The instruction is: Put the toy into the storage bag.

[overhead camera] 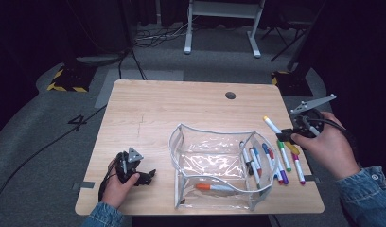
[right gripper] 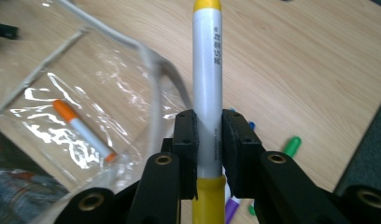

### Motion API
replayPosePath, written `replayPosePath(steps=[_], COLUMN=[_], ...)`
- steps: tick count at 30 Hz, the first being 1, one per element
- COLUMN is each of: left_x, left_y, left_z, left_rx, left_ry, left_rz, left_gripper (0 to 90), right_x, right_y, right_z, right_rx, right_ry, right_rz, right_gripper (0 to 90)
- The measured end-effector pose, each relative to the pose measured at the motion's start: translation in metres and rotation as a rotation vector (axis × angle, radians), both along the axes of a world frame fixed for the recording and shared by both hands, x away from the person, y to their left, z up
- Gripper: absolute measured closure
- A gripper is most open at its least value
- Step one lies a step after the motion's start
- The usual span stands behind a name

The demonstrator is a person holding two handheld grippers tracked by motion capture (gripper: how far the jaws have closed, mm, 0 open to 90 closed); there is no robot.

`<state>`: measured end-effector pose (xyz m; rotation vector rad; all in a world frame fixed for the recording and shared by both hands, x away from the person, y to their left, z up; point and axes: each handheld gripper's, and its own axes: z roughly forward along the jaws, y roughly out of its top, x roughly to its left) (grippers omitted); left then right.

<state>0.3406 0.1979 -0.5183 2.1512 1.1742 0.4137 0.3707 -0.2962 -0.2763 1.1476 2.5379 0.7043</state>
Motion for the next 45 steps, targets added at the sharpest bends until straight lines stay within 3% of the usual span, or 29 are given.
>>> replayPosePath(steps=[4,9,13,19,26,45], left_x=[0.000,0.000,0.000,0.000,0.000,0.000], left_y=[0.000,0.000,0.000,0.000,0.000,0.000], left_z=[0.000,0.000,0.000,0.000,0.000,0.000], left_rx=[-0.001,-0.001,0.001,0.001,-0.001,-0.001], left_ry=[-0.005,-0.002,0.001,0.003,-0.001,-0.002], left_rz=[0.003,0.000,-0.001,-0.002,-0.001,0.000], left_gripper=[0.1,0.1,0.1,0.1,0.1,0.1], right_x=[-0.009,-0.018,-0.023,-0.026,-0.025,-0.012], right_y=[0.025,0.056,0.079,0.105,0.127,0.167], right_z=[0.013,0.020,0.016,0.006,-0.015,-0.075], right_rx=[0.002,-0.001,0.014,-0.011,-0.051,-0.182], right_ry=[-0.014,0.007,0.051,0.096,0.157,0.331], right_rz=[0.082,0.182,0.267,0.345,0.406,0.468], right_gripper=[76.7,76.7,76.7,76.7,76.8,76.7])
